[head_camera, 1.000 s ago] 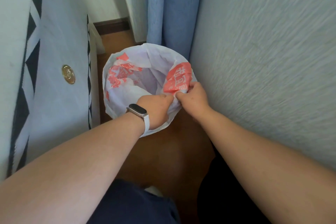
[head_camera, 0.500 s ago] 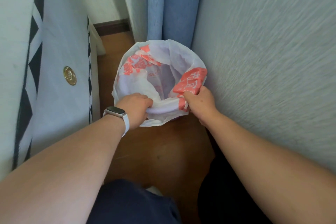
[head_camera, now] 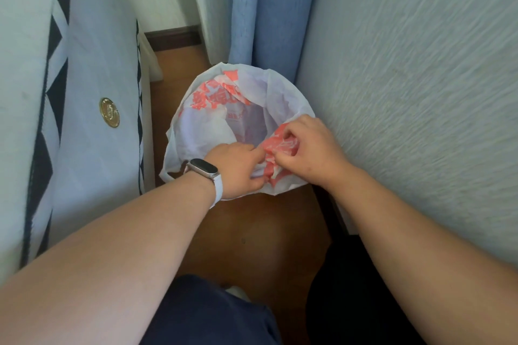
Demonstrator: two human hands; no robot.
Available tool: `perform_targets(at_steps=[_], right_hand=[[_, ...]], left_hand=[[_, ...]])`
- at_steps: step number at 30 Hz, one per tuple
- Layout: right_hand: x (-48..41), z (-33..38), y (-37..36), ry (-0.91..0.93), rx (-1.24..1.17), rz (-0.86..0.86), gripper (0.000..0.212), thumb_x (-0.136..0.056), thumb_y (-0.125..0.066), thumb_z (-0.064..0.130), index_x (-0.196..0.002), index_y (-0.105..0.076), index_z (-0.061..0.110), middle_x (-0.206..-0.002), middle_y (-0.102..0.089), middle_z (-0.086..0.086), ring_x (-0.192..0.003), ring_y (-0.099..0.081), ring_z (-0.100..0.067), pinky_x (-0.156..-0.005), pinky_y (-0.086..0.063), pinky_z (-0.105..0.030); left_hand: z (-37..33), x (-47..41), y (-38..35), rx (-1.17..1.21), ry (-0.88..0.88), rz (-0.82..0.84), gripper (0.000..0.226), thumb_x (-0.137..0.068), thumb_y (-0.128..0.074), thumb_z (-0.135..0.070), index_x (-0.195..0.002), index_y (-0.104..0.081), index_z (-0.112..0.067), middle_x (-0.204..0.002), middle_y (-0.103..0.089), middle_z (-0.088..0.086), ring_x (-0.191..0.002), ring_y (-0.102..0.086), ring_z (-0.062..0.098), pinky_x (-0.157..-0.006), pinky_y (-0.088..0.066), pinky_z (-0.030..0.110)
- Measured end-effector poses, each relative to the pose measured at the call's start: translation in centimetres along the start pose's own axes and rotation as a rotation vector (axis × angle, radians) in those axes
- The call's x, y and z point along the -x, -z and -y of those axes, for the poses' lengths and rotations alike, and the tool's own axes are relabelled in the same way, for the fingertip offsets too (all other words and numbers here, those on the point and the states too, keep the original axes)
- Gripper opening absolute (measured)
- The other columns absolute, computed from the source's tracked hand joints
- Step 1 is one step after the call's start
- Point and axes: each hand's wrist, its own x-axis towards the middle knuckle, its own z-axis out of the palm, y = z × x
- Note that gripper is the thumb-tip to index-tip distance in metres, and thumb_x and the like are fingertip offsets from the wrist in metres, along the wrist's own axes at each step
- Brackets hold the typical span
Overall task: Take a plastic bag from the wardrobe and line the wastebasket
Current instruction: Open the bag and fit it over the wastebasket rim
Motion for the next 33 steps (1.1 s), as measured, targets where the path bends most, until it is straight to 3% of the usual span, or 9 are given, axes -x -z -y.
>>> perform_targets(at_steps=[3,6,9,13,17,23,26,29,33], right_hand=[[-0.1,0.0,-0.9,0.181,0.041,0.095,0.044,-0.068,-0.062,0.059,-0.099,-0.068,0.029,-0.102,-0.06,0.009,-0.105,-0.051,-0.015,-0.097,-0.037,-0.035],[-0.1,-0.1,-1.9,0.222,0.059,0.212,0.034,-0.073,-0.058,0.053,-0.093,-0.068,0.029,-0.089,-0.062,0.01,-0.094,-0.054,-0.012,-0.098,-0.036,-0.038],[-0.3,-0.4,-2.7,0.232,0.112,0.175,0.025,-0.073,-0.057,0.038,-0.088,-0.071,0.024,-0.083,-0.064,0.004,-0.086,-0.058,-0.021,-0.086,-0.045,-0.04],[-0.3,-0.6,-3.0,0.209,0.17,0.123,0.031,-0.068,-0.047,0.036,-0.082,-0.068,0.018,-0.079,-0.065,-0.004,-0.08,-0.06,-0.03,-0.072,-0.046,-0.039],[-0.6,-0.8,-2.2,0.208,0.175,-0.014,0.025,-0.07,-0.048,0.033,-0.07,-0.062,0.012,-0.067,-0.058,-0.007,-0.068,-0.055,-0.033,-0.067,-0.039,-0.039],[-0.3,-0.2,-1.4,0.21,0.094,-0.099,0.024,-0.073,-0.047,0.031,-0.065,-0.06,0.012,-0.064,-0.055,-0.006,-0.064,-0.051,-0.029,-0.068,-0.031,-0.033],[-0.3,0.0,-1.4,0.189,0.064,-0.099,0.025,-0.071,-0.047,0.032,-0.066,-0.062,0.012,-0.064,-0.055,-0.005,-0.064,-0.053,-0.03,-0.067,-0.036,-0.035],[-0.2,0.4,-1.7,0.174,0.038,-0.095,0.027,-0.07,-0.046,0.034,-0.068,-0.064,0.013,-0.065,-0.056,-0.005,-0.067,-0.055,-0.031,-0.069,-0.042,-0.039],[-0.2,1.0,-2.1,0.209,0.047,-0.084,0.023,-0.073,-0.049,0.031,-0.063,-0.057,0.012,-0.062,-0.053,-0.007,-0.062,-0.053,-0.033,-0.063,-0.044,-0.041]], left_hand=[[0.8,0.3,-0.1,-0.019,-0.01,0.102,0.015,-0.091,-0.051,-0.041,-0.085,-0.045,-0.028,-0.079,-0.051,-0.005,-0.073,-0.05,0.02,-0.063,-0.043,0.032],[2.1,0.7,-0.3,0.021,0.067,0.052,0.007,-0.093,-0.049,-0.034,-0.089,-0.052,-0.029,-0.09,-0.062,0.001,-0.078,-0.055,0.022,-0.066,-0.043,0.033],[3.0,1.2,-0.6,-0.012,0.139,-0.052,0.012,-0.094,-0.046,-0.024,-0.095,-0.058,-0.024,-0.096,-0.064,0.002,-0.086,-0.055,0.023,-0.076,-0.042,0.036],[3.4,1.3,-0.6,-0.075,0.157,-0.214,0.018,-0.093,-0.049,-0.018,-0.103,-0.064,-0.019,-0.102,-0.065,0.003,-0.102,-0.054,0.024,-0.1,-0.033,0.038],[3.4,1.5,-0.3,-0.042,0.185,-0.307,0.018,-0.092,-0.05,-0.014,-0.106,-0.061,-0.017,-0.108,-0.063,0.005,-0.107,-0.052,0.026,-0.097,-0.034,0.038],[3.3,1.4,0.0,0.004,0.198,-0.28,0.027,-0.089,-0.053,-0.007,-0.114,-0.058,-0.014,-0.116,-0.06,0.008,-0.113,-0.049,0.028,-0.098,-0.037,0.04],[3.0,1.2,0.6,0.022,0.209,-0.31,0.03,-0.086,-0.057,-0.012,-0.115,-0.058,-0.017,-0.118,-0.061,0.005,-0.114,-0.05,0.026,-0.102,-0.036,0.041],[2.0,0.9,1.3,-0.002,0.122,-0.371,0.034,-0.079,-0.055,-0.032,-0.111,-0.058,-0.02,-0.113,-0.062,0.0,-0.11,-0.052,0.023,-0.103,-0.033,0.042],[0.5,0.0,1.7,-0.041,-0.033,-0.293,0.033,-0.085,-0.044,-0.042,-0.105,-0.059,-0.021,-0.099,-0.064,0.0,-0.092,-0.058,0.023,-0.084,-0.041,0.039]])
